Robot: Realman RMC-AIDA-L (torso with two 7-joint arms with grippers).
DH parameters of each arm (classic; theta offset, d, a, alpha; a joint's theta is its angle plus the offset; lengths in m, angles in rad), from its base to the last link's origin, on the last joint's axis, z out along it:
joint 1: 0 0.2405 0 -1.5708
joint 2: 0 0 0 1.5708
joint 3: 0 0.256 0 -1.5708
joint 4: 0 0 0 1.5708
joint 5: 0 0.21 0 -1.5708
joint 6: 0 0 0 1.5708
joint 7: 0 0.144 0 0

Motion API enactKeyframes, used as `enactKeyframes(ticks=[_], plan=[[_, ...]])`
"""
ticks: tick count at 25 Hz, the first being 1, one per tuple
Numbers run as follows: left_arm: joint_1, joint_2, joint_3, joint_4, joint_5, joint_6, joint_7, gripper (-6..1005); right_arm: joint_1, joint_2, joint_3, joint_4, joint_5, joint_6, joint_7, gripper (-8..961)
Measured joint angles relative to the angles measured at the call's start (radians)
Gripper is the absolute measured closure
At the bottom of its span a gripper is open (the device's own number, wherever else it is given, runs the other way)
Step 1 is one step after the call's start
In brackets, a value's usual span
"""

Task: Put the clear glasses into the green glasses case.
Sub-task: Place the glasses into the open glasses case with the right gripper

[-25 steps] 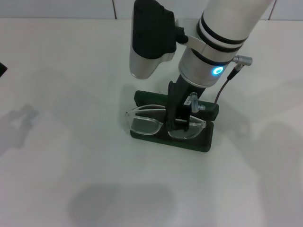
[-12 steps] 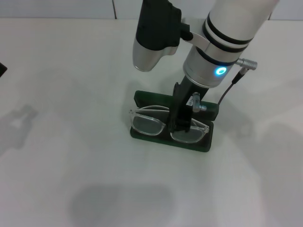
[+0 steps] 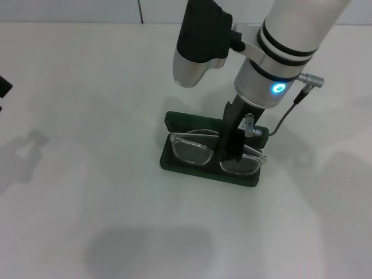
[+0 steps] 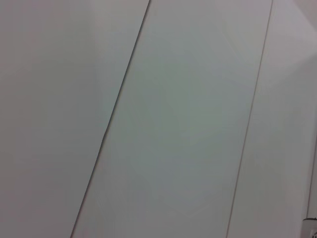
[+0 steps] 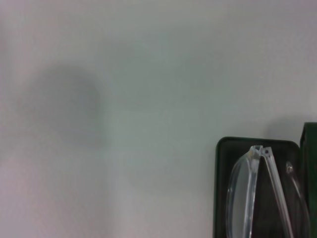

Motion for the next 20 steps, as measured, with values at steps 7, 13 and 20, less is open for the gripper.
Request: enactKeyframes(ticks=[7, 13, 20], plan=[[-0.002, -0.002, 0.000, 0.001, 0.003, -0.005, 0.007, 748, 0.001, 0.000, 0.002, 0.022, 0.008, 0.013, -0.023, 896], [-0.002, -0.002, 0.000, 0.002, 0.004, -0.005, 0.008, 748, 0.001, 0.000, 0.002, 0.025, 0.015, 0.014, -0.039, 896], [-0.002, -0.002, 0.000, 0.002, 0.004, -0.005, 0.009, 748, 0.006, 0.000, -0.005, 0.045, 0.027, 0.009, -0.050, 896]])
